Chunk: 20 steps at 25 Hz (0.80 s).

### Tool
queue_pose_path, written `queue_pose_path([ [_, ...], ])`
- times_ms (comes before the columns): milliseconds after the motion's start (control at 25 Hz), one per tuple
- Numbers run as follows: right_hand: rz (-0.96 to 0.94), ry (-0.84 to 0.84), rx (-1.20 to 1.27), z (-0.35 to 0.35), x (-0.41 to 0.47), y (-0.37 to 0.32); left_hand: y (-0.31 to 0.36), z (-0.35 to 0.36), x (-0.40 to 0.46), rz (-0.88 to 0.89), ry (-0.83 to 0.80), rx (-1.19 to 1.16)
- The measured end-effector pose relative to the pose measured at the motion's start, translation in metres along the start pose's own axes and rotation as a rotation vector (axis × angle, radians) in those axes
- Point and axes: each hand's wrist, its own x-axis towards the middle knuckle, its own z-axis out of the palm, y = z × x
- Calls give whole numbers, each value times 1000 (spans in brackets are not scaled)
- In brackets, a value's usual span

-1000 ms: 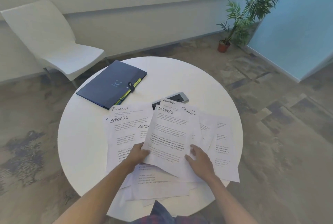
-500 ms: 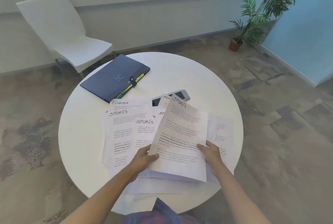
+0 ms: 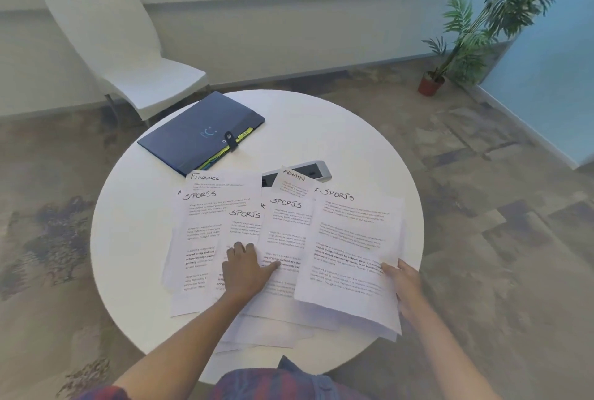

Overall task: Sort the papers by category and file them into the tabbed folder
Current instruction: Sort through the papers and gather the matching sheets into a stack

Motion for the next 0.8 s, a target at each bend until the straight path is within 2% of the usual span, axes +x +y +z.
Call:
queue_pose_path([
  [80,-2,-12,-18,2,-3,-4,7,5,1,23,18,52],
  [160,-8,-24,-47,5,-7,-4,8,7,4,18,33,-12],
  [280,-7,-57,-64,10,-11,-2,4,7,9,-2,18,-294],
  [360,-19,-68,-63,14,-13,-2,1,2,9,0,-49,-515],
  [600,-17,-133,-43,33,-21,-8,-5,-19,-1,123,-178,-865],
  [800,-75,-198,-15,54,-27,-17,1,-54,-17,80,-286,-1214],
])
